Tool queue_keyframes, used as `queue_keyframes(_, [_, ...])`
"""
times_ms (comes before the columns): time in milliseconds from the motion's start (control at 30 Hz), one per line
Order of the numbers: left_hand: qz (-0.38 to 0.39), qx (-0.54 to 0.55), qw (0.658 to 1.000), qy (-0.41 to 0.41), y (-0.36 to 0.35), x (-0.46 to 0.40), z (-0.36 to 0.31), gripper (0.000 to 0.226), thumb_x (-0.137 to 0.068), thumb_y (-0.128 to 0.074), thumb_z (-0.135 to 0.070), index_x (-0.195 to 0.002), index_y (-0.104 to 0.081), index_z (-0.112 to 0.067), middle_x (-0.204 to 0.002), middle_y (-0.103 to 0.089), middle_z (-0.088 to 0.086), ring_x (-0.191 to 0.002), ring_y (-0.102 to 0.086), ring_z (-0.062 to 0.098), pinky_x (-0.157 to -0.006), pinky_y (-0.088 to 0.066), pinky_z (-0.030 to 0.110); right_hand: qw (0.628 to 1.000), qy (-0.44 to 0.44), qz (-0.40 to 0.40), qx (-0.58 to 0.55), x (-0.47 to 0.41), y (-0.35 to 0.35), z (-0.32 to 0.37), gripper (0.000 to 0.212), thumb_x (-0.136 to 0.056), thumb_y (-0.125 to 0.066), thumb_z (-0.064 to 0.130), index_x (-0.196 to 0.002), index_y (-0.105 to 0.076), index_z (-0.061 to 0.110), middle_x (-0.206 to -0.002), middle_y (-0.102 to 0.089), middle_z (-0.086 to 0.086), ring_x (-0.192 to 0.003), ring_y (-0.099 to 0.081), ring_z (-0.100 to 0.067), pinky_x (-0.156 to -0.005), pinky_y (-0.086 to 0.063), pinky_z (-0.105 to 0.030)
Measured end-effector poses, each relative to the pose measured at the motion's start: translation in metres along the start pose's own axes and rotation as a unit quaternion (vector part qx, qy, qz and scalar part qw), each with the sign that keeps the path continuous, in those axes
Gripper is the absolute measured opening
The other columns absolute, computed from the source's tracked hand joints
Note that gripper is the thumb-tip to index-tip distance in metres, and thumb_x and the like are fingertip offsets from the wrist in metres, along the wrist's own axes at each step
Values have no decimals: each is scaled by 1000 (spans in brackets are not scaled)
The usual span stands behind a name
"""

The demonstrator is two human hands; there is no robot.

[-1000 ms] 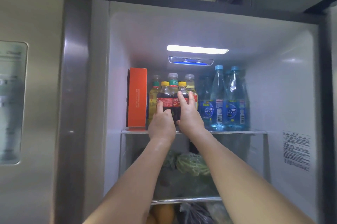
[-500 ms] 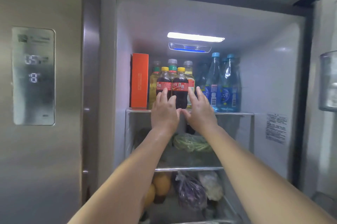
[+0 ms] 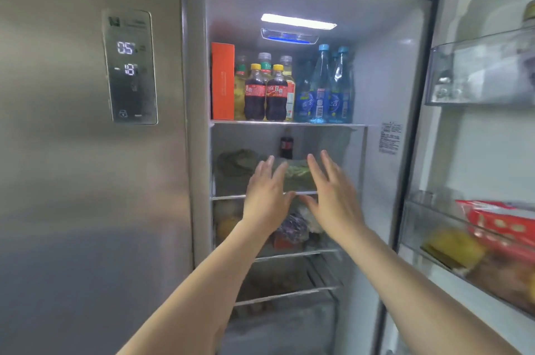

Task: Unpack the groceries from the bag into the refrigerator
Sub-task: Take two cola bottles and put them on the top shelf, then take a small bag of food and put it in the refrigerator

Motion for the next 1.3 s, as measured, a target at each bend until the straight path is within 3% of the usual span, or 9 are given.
queue_keyframes(133, [25,11,999,-43,4,61,-1,71,-92,-56,-36,-150,-17,-23,-159,-12,6,-146,-8,27,-117,-16,39,999,-27,-4,42,71,4,21,81,-86,-68,36,-151,-22,22,-159,-16,-9,-142,-25,-34,-109,-30,-51])
queue_keyframes(300, [68,34,988,-134,17,168,8,75,-87,-63,-32,-150,-22,-22,-158,-15,8,-146,-12,31,-116,-22,45,992,-92,49,66,180,-18,65,85,-82,-70,37,-151,-23,24,-159,-16,-6,-144,-24,-28,-109,-28,-55])
queue_keyframes(433, [106,51,985,-124,38,256,41,75,-85,-63,-33,-149,-25,-23,-158,-16,8,-146,-14,31,-116,-23,44,988,-104,92,62,260,-27,124,84,-81,-71,39,-150,-26,25,-159,-19,-3,-143,-27,-26,-105,-33,-56])
queue_keyframes(533, [126,38,987,-93,64,305,73,76,-84,-65,-31,-149,-26,-22,-158,-17,9,-145,-15,31,-115,-25,45,986,-99,125,55,295,-31,174,85,-80,-72,39,-149,-25,26,-159,-18,-2,-143,-27,-26,-104,-37,-56])
queue_keyframes(633, [147,12,988,-51,99,343,107,75,-88,-60,-32,-150,-20,-24,-159,-9,6,-147,-6,28,-118,-16,42,987,-74,138,26,313,-33,229,86,-79,-75,37,-148,-26,25,-158,-20,-4,-142,-29,-29,-101,-40,-58])
queue_keyframes(1100, [175,-85,968,160,269,519,313,71,-95,-50,-40,-151,-8,-30,-160,3,2,-147,6,23,-118,-4,38,967,63,234,-74,377,-56,504,80,-92,-57,40,-153,-6,28,-161,5,0,-148,-5,-25,-114,-18,-54])
queue_keyframes(1300, [182,-121,947,235,353,595,437,71,-96,-48,-41,-151,-5,-30,-160,7,0,-147,9,21,-119,-1,39,947,125,276,-109,393,-107,666,82,-95,-53,40,-152,4,30,-161,12,-1,-148,0,-25,-115,-15,-52])
Point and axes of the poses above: each hand's wrist, its own x-axis away from the middle knuckle, its own y-axis out of the back of the hand, z = x × y, the point moved 8 cm from there along -x, towards the middle knuckle
